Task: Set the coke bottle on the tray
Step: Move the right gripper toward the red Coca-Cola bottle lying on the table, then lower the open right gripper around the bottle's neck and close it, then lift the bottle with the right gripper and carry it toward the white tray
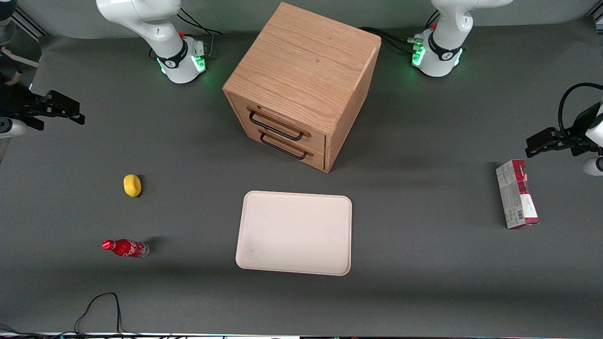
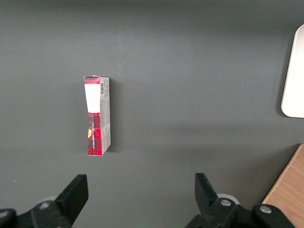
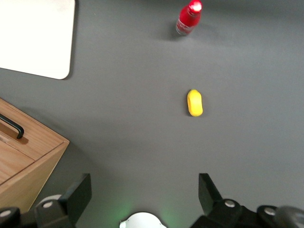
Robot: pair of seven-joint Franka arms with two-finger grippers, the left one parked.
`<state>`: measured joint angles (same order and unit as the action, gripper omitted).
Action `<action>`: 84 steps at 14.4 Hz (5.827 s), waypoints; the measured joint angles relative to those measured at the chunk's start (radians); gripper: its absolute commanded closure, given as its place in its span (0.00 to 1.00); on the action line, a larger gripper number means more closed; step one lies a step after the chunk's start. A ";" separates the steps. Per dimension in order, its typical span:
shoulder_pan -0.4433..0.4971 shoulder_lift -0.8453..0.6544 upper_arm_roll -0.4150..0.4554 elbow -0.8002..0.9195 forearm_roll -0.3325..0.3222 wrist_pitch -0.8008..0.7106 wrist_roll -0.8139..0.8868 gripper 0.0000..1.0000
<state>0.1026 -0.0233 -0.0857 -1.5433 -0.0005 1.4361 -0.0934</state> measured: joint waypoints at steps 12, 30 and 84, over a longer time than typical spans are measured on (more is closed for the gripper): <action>0.031 0.051 0.005 0.000 0.005 0.038 0.051 0.00; -0.084 0.315 -0.033 0.229 0.006 0.040 -0.021 0.00; -0.081 0.407 -0.002 0.354 0.020 0.001 -0.112 1.00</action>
<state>0.0212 0.3835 -0.0876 -1.1889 0.0199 1.4371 -0.2050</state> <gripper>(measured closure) 0.687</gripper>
